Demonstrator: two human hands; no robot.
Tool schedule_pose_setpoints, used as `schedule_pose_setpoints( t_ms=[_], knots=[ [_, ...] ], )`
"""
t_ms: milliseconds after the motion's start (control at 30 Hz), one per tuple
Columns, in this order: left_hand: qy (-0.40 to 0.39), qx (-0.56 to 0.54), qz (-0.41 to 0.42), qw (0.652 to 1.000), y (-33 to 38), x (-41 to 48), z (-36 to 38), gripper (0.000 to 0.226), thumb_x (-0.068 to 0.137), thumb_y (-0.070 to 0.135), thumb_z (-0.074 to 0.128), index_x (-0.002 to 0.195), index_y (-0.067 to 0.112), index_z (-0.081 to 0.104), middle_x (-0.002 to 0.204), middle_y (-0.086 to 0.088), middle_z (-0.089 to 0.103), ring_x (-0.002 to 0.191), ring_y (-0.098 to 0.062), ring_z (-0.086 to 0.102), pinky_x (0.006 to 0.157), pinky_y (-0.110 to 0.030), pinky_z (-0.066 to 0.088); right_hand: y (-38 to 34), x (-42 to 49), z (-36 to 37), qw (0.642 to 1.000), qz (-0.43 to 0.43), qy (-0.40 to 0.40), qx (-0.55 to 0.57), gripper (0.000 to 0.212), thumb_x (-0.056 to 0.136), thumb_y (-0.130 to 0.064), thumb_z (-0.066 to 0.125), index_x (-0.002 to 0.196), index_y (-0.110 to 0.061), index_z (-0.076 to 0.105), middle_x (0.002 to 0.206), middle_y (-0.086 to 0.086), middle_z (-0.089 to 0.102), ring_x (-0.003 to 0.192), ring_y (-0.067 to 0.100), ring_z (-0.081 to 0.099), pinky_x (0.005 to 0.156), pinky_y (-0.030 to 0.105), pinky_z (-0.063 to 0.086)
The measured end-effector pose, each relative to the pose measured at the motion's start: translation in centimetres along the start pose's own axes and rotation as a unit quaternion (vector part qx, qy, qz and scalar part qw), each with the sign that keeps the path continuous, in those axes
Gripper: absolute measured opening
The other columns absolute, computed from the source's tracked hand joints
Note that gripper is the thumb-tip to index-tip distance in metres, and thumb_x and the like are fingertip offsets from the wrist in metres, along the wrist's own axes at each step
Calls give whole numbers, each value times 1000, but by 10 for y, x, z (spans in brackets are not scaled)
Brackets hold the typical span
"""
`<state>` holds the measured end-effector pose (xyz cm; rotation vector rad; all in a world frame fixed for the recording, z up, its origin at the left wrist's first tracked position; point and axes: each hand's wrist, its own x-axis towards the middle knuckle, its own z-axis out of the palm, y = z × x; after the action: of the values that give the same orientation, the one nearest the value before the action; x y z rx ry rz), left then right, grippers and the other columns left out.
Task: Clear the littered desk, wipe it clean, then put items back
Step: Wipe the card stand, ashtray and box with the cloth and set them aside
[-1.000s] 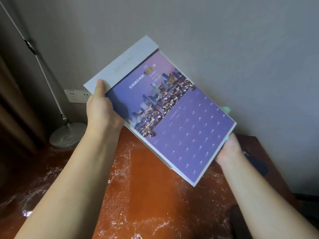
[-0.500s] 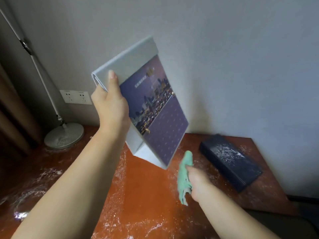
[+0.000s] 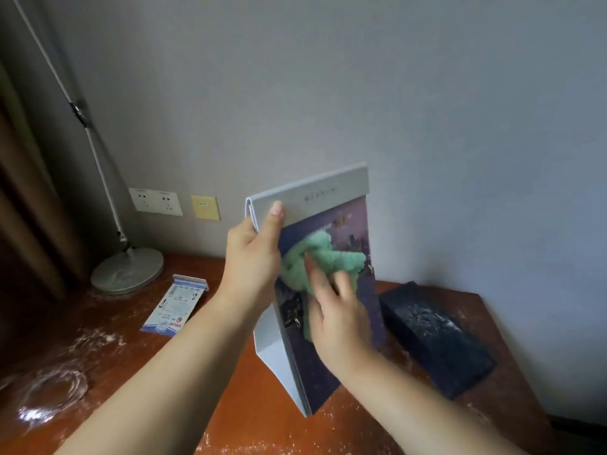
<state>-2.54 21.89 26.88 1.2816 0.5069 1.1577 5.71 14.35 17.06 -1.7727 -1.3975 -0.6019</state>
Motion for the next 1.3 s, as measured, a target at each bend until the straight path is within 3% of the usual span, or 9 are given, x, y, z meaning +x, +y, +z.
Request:
schedule_pose_setpoints(
  t_ms=[167, 267, 433, 533, 633, 800, 933, 1100, 1300],
  knots=[
    [99, 27, 23, 994, 8, 4, -15, 24, 98, 27, 46, 81, 22, 63, 72, 11, 68, 70, -7, 65, 77, -33, 53, 63, -87, 15, 896, 280, -341, -56, 52, 96, -17, 47, 142, -37, 35, 131, 3, 51, 104, 22, 61, 85, 26, 50],
    [162, 18, 35, 986, 11, 6, -23, 24, 98, 29, 46, 80, 24, 61, 61, 15, 64, 69, -11, 56, 79, -36, 45, 68, -62, -6, 901, 339, -265, -52, 47, 99, -23, 42, 144, -34, 34, 128, 5, 49, 107, 23, 58, 84, 27, 48],
    [135, 41, 45, 989, 2, -15, -6, 22, 92, 37, 53, 77, 23, 59, 74, -1, 63, 77, -19, 58, 78, -38, 47, 0, 33, -33, 961, 221, -17, 166, 47, 98, -23, 44, 144, -28, 34, 105, 1, 49, 93, 14, 51, 71, 5, 35],
    [87, 61, 67, 992, 6, -36, 7, 21, 95, 26, 52, 80, 21, 65, 78, -5, 66, 79, -20, 61, 76, -42, 52, -20, 48, -24, 950, 172, 62, 253, 44, 97, -30, 42, 140, -27, 40, 122, 4, 51, 107, 14, 51, 88, 19, 41],
    [96, 13, 72, 993, 17, -44, 1, 20, 96, 23, 47, 90, 24, 66, 80, 8, 72, 79, -7, 67, 77, -34, 57, 8, 20, -9, 916, 299, 29, 265, 36, 99, -26, 39, 134, -22, 48, 127, 2, 53, 111, 17, 53, 89, 22, 41],
    [141, 28, 74, 987, 20, -43, -35, 17, 97, 22, 47, 94, 22, 63, 74, 15, 70, 71, 0, 67, 62, -18, 54, 38, -45, 11, 880, 368, -300, -1, 30, 97, -21, 37, 123, -27, 52, 111, 4, 64, 94, 25, 63, 69, 27, 48],
    [125, 46, 49, 990, 29, -44, -69, 16, 96, 22, 48, 98, 19, 64, 85, 7, 68, 72, -2, 67, 58, -20, 53, 37, -23, 5, 869, 446, -195, 82, 29, 98, -20, 40, 124, -21, 55, 112, 7, 64, 96, 29, 62, 70, 28, 48],
    [82, 37, 49, 995, 47, -59, -120, 19, 86, 21, 59, 76, 21, 75, 76, 7, 72, 72, -7, 67, 61, -24, 55, -5, 55, -14, 813, 490, -52, 310, 24, 89, -5, 36, 83, -15, 57, 87, 11, 60, 86, 31, 59, 70, 30, 44],
    [129, 41, 50, 990, 85, -96, -226, 15, 74, 23, 61, 78, 15, 73, 82, 1, 73, 78, -15, 68, 71, -33, 56, -151, 65, -14, 695, 399, -125, 586, 29, 86, -1, 35, 78, -17, 58, 73, 5, 56, 67, 19, 52, 67, 30, 41]
  ],
)
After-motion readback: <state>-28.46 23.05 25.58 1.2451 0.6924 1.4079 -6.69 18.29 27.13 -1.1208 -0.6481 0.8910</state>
